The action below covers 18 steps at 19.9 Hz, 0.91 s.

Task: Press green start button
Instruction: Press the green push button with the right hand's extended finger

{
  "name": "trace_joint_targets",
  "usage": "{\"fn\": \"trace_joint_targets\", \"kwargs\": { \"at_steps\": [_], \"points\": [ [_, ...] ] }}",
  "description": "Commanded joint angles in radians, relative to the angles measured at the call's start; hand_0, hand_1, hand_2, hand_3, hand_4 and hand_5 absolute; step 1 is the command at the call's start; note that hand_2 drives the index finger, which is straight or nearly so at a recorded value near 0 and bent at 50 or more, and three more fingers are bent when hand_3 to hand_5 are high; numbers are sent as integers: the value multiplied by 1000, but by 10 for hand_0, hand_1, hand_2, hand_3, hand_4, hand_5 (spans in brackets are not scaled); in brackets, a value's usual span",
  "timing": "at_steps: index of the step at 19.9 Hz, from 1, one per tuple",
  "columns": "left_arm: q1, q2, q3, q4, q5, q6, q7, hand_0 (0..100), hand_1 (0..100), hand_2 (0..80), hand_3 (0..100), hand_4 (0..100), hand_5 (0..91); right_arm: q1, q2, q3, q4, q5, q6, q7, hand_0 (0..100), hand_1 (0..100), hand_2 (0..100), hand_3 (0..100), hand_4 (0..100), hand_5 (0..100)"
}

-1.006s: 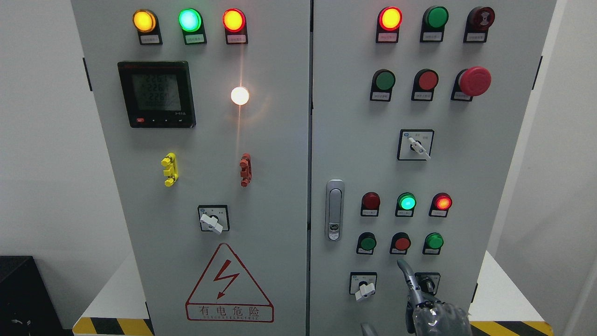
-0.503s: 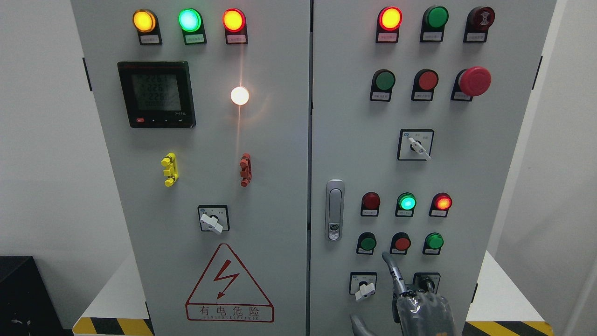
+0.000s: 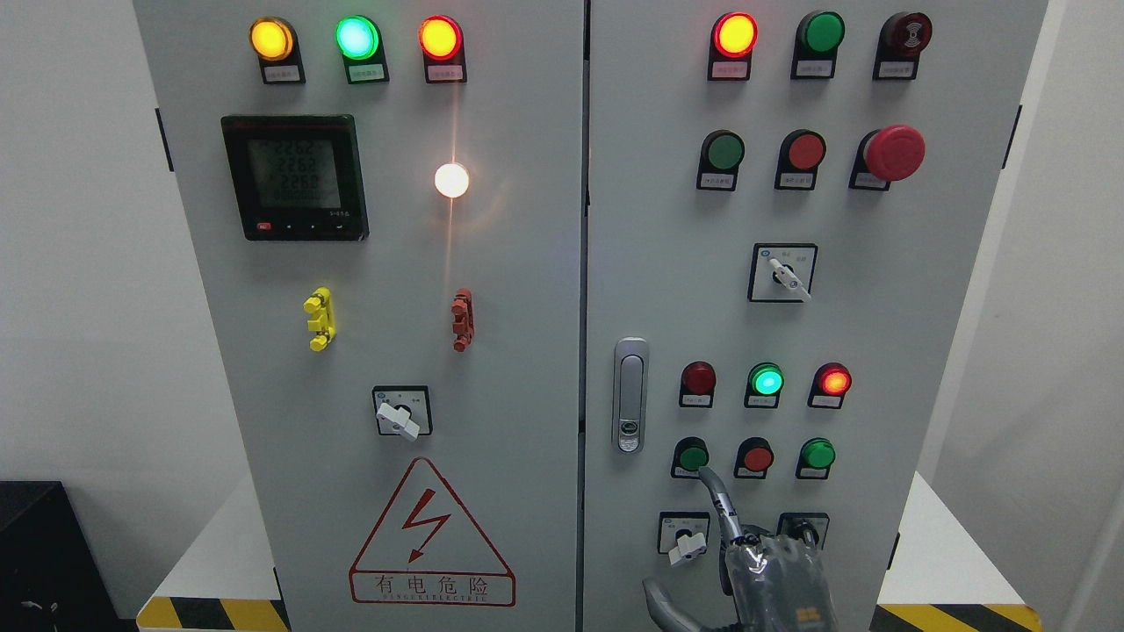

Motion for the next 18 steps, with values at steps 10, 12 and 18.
{"fn": "trace_joint_targets", "kwargs": {
  "at_steps": [10,12,18],
  "points": [
    [-23,0,0,-28,0,1,-1,120,556,0,0,0,0,-66,1,1,115,2,6,4,169,306,0,989,904,1000],
    [-23,0,0,-28,0,1,-1,120,556,0,0,0,0,-69,1,-1,117,2,6,4,169,306,0,989,904,1000],
    [-23,0,0,-28,0,1,-1,120,556,0,0,0,0,-69,1,-1,114,2,6,2,172,306,0,989,904,1000]
  ]
}}
